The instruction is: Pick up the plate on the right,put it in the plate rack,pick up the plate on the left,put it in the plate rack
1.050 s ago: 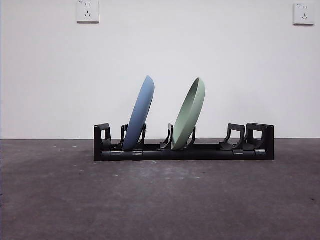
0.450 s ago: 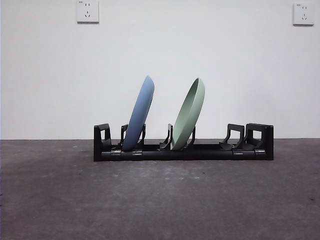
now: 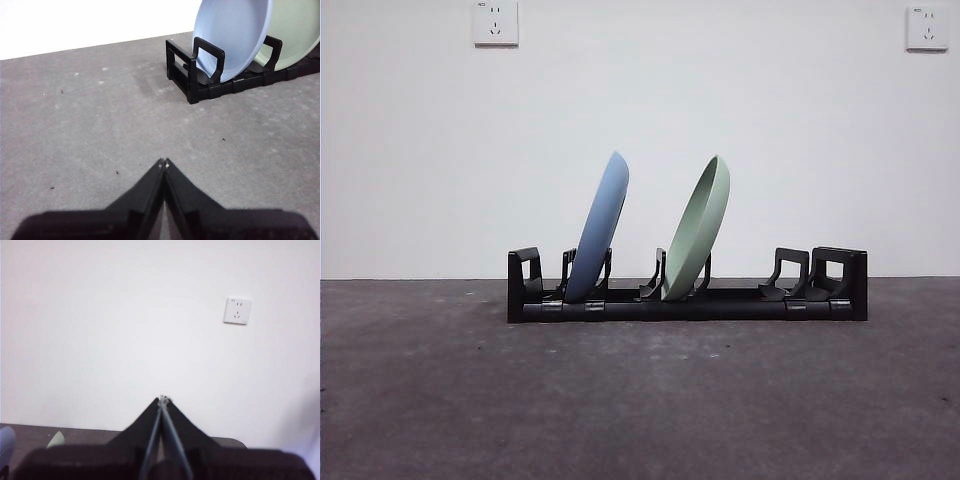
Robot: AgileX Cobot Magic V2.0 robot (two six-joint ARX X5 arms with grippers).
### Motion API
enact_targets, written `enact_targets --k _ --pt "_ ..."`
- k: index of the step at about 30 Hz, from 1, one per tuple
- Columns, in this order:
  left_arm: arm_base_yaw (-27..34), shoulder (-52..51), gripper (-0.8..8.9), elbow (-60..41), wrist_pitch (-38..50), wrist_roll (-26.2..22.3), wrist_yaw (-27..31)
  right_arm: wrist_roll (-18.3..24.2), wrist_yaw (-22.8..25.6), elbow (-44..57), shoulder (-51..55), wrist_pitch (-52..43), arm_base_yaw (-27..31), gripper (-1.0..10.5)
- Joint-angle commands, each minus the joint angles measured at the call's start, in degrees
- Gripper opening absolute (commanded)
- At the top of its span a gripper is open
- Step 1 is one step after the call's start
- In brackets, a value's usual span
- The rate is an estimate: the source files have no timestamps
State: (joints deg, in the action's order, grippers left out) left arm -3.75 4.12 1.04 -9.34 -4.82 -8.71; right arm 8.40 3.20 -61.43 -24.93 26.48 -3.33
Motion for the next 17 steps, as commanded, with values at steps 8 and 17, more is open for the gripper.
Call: enact_targets --k 8,17 --pt "0.22 0.02 -0.03 -0.61 0.37 0.57 -0.26 -5.64 1.77 35.71 13.62 -11.58 0.09 0.0" --pt "0.22 0.02 -0.03 -0.61 0.37 0.57 -0.26 -7.34 4.94 53.22 22.47 -14.51 0.09 0.0"
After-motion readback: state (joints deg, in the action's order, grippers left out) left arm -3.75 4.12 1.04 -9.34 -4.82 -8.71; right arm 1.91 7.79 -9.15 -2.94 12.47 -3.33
